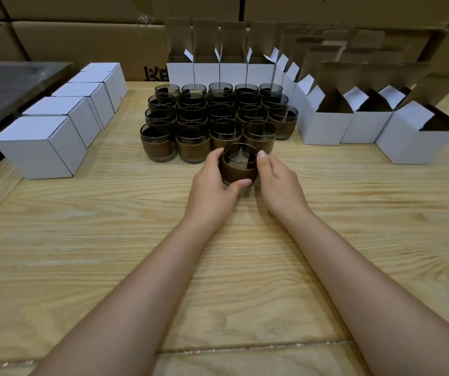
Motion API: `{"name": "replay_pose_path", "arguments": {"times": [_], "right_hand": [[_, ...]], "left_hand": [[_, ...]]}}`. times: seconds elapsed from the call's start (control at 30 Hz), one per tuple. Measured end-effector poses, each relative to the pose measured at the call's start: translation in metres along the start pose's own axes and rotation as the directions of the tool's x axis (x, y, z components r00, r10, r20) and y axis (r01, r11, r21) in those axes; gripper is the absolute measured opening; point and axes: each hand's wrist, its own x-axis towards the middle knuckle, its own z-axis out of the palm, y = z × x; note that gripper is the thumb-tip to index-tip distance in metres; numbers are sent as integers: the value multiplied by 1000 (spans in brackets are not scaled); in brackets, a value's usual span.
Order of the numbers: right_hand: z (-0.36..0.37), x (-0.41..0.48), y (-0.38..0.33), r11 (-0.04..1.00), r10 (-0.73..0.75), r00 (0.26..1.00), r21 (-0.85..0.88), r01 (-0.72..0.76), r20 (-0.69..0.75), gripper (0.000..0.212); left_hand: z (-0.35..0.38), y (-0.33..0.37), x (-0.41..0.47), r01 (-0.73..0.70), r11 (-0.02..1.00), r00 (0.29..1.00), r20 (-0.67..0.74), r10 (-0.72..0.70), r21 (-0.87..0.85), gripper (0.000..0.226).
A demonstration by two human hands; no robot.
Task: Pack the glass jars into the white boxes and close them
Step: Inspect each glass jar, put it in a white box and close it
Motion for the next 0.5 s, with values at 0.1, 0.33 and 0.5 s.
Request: {"name": "replay_pose_path", "arguments": {"times": [0.1,0.33,0.5], "right_hand": [[1,-1,-1,999,-12,1000,-39,13,14,37],[1,-6,-6,1000,-19,997,-11,18,-74,25],[-22,-3,-11,995,-100,883,-32,95,-459,30]], "left_hand": [[0,1,-1,14,999,1000,-6,-14,51,70],[2,4,-3,-5,992,1000,-16,7,130,73],[1,4,-3,39,988,997,-74,-28,148,82]]}}
